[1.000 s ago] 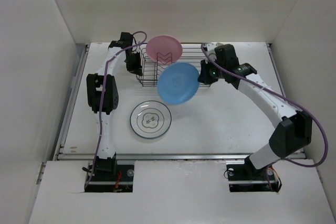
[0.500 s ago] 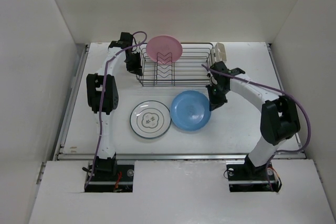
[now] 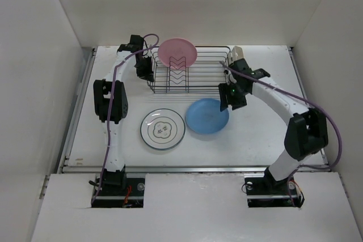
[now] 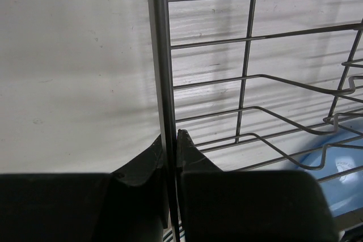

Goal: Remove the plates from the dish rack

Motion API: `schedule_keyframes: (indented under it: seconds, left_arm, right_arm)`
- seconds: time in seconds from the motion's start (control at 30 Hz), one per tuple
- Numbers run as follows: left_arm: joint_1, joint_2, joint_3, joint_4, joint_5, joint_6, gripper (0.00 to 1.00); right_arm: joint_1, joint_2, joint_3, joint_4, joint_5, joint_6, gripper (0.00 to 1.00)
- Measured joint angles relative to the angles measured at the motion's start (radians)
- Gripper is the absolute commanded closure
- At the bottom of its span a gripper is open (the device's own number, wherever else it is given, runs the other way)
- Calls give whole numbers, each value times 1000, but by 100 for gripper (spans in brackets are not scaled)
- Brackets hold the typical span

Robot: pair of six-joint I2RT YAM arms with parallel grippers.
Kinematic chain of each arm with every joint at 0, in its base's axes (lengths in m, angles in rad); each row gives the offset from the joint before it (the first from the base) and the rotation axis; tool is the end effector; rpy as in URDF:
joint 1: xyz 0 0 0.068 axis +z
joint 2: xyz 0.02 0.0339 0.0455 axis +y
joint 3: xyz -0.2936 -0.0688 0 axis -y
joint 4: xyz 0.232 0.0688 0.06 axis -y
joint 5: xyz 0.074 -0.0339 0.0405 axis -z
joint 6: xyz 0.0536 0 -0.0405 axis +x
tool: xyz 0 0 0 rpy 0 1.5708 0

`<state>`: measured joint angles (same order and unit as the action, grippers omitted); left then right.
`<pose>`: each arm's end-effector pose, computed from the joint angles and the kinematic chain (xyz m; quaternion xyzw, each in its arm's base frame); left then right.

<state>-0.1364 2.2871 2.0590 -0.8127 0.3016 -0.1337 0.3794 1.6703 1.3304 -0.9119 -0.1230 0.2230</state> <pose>0.5087 -0.0859 0.2329 0.0406 0.9541 -0.1785 0.2371 0.3020 0.1275 0.2641 -0.0867 0.9817 0.1050 0.1334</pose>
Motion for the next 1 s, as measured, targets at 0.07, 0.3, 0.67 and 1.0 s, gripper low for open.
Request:
schedule_keyframes:
  seconds: [0.07, 0.3, 0.67, 1.0]
  left_arm:
    - [0, 0, 0, 0, 0, 5, 100]
    - [-2, 0, 4, -5, -3, 21, 100]
    - [-6, 10, 29, -27, -17, 24, 100]
    - [-7, 33, 65, -38, -16, 34, 100]
  right_arm:
    - [1, -37, 48, 28, -19, -19, 34]
    - [2, 75, 414, 281, -16, -93, 34]
    - [22, 730, 939, 583, 15, -112, 29]
    - [37, 871, 973, 784, 124, -35, 97]
